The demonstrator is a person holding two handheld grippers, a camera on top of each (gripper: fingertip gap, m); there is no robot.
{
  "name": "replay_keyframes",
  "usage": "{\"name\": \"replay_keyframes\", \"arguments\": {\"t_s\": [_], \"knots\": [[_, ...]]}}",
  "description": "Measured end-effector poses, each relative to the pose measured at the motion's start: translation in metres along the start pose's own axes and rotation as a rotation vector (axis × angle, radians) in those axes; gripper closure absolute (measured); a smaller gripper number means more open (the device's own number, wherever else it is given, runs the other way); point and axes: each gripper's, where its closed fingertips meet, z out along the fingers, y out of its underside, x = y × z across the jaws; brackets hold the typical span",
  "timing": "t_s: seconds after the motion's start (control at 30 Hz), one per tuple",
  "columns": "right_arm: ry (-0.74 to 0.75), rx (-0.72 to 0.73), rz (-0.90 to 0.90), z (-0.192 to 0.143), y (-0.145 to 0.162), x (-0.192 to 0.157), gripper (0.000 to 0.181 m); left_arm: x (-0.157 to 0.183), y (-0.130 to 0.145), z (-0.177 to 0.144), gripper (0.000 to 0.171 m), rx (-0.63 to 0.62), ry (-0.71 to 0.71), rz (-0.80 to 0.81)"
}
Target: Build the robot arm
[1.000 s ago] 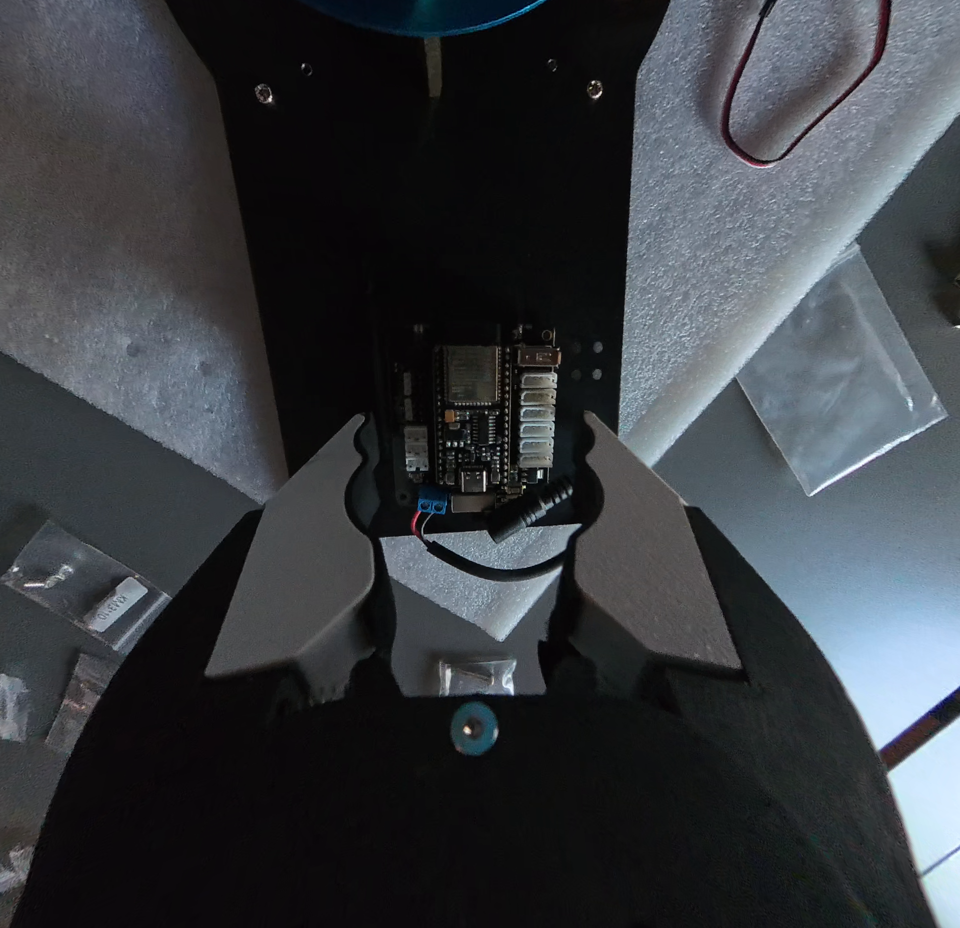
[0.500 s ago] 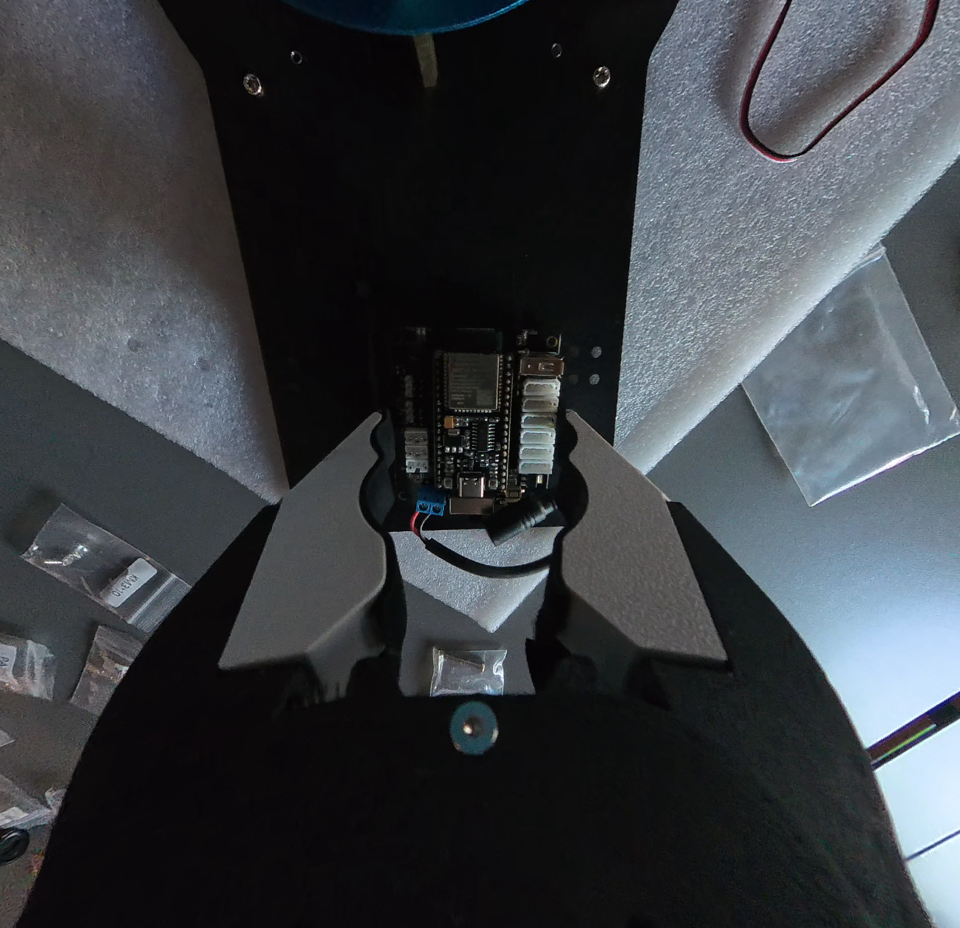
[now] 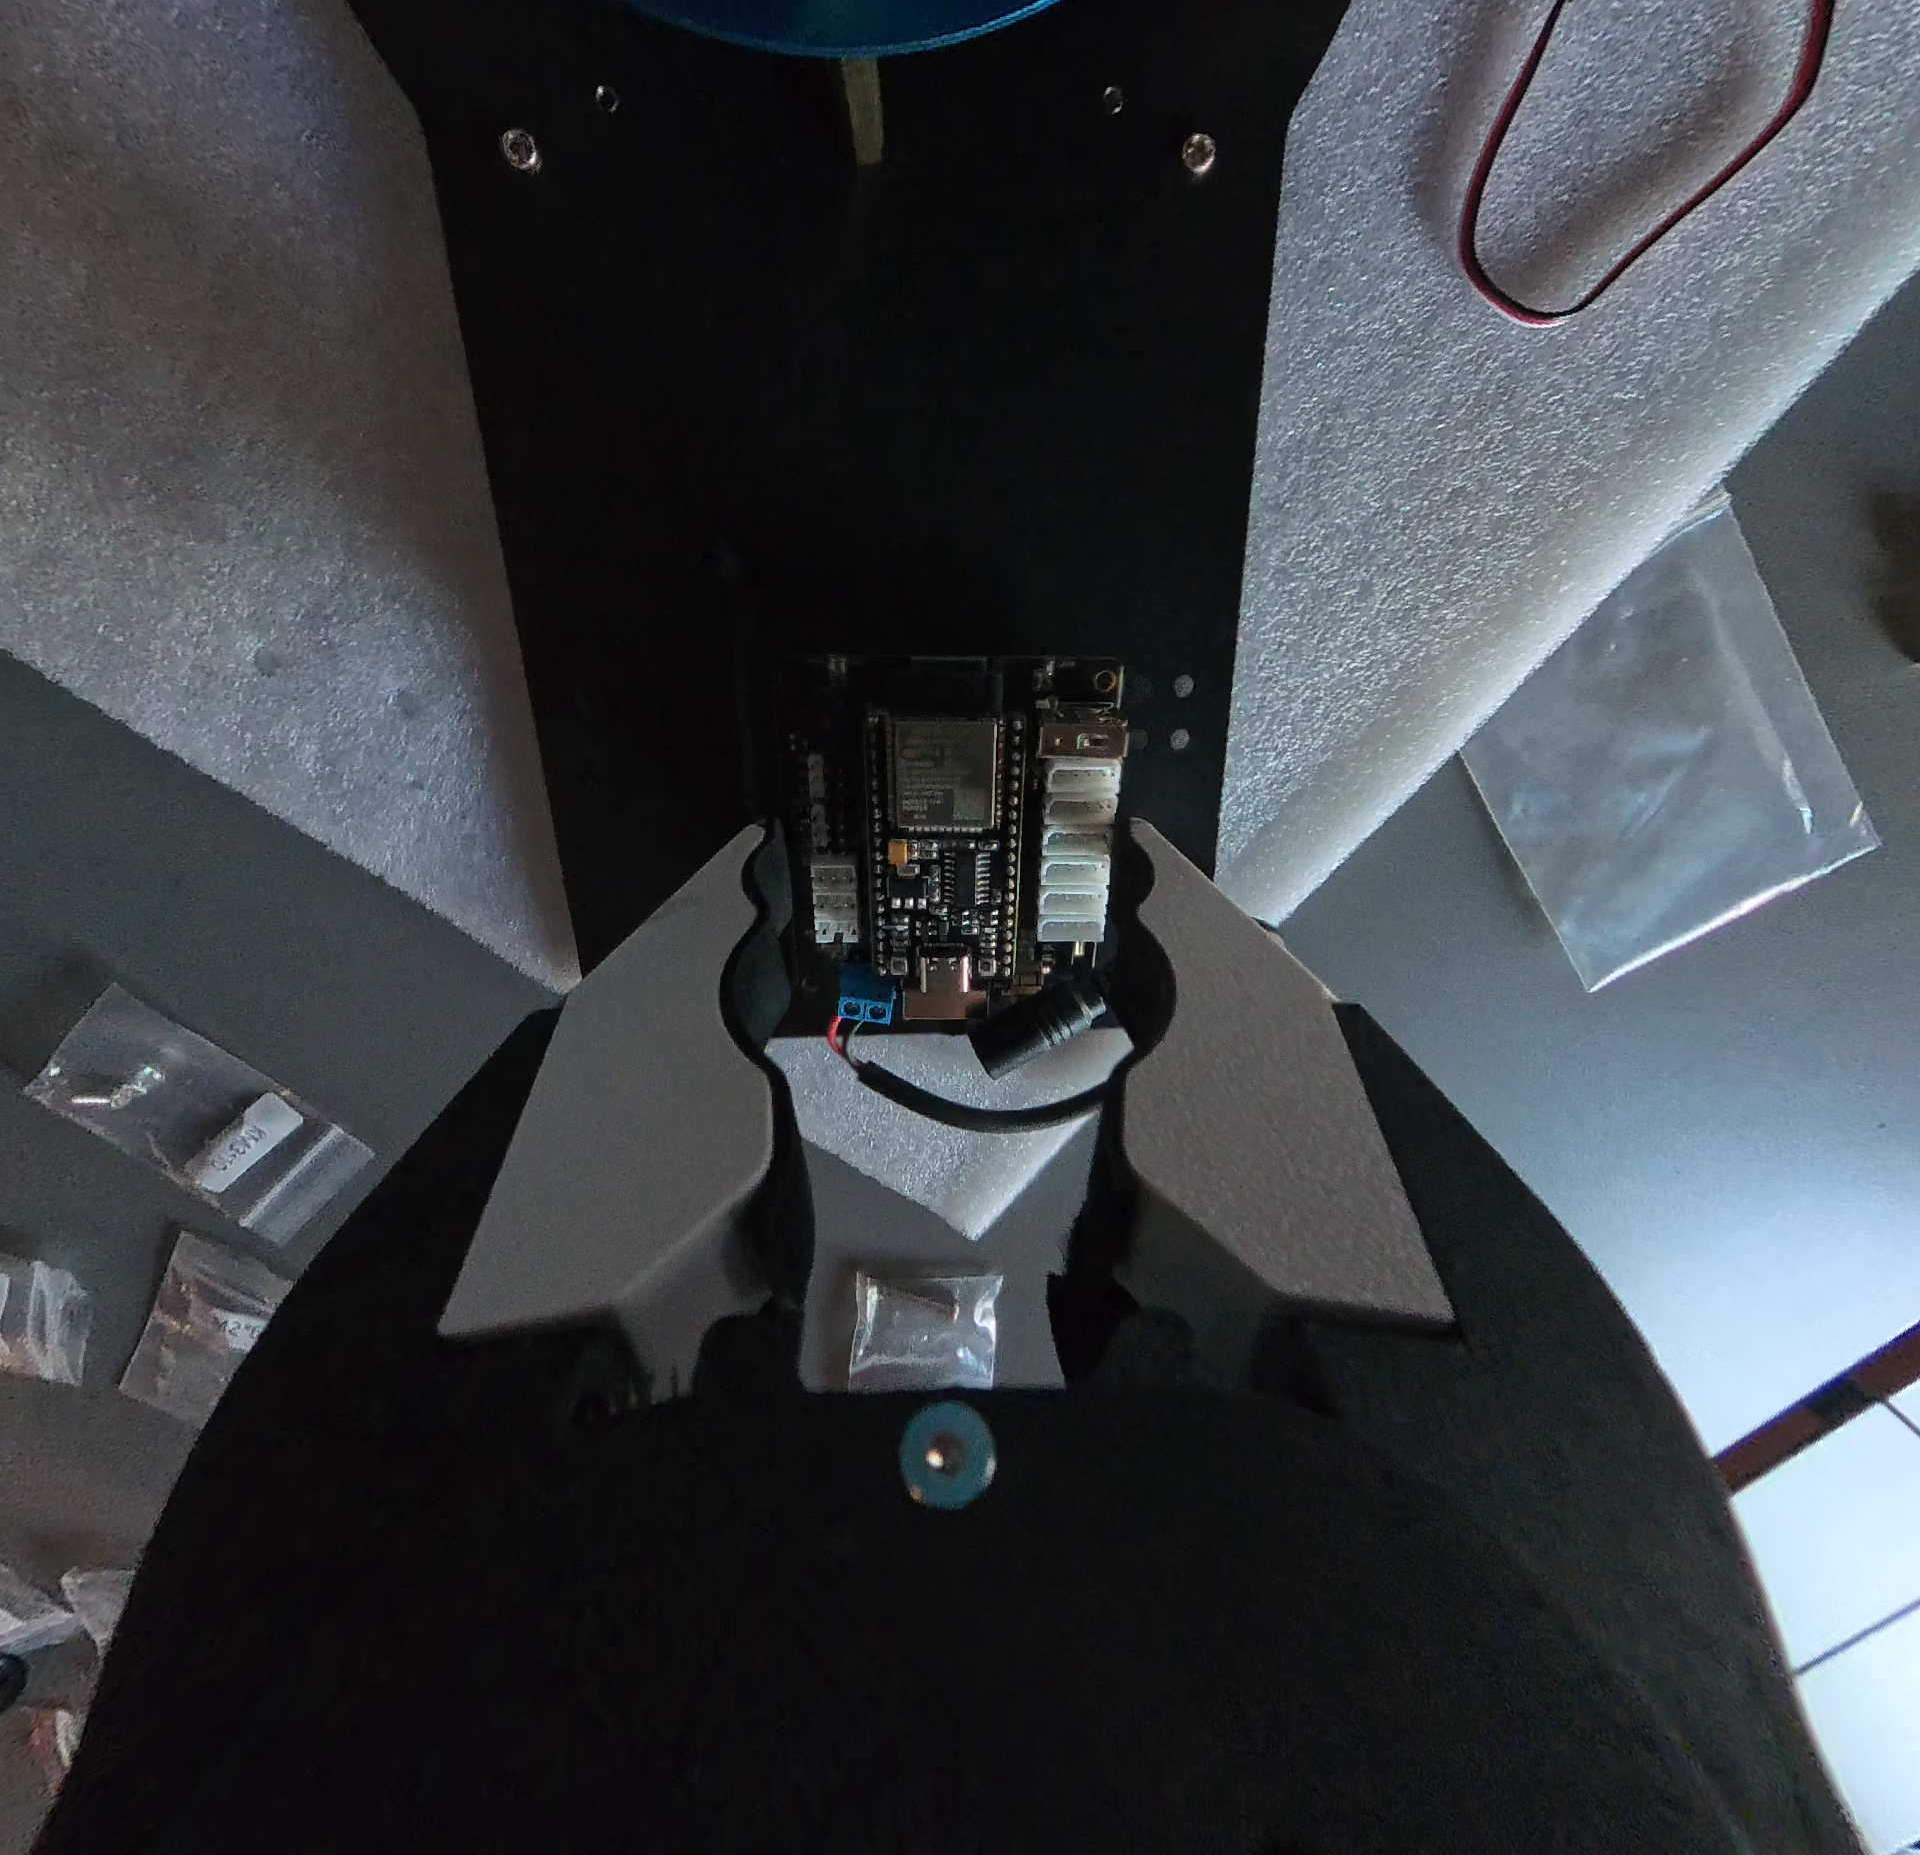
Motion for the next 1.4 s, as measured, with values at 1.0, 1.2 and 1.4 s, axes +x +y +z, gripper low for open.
{"name": "replay_keyframes", "arguments": {"t_s": [1.0,1.2,1.4], "knots": [[0.111,0.445,-0.039,-0.029,-0.013,-0.023,0.121,-0.119,-0.028,0.057,0.149,0.271,-0.311,-0.547],[0.115,0.473,-0.048,-0.028,-0.014,-0.027,0.121,-0.129,-0.030,0.069,0.152,0.309,-0.288,-0.628],[0.112,0.491,-0.047,-0.027,-0.015,-0.028,0.121,-0.132,-0.033,0.075,0.158,0.295,-0.310,-0.578]]}}
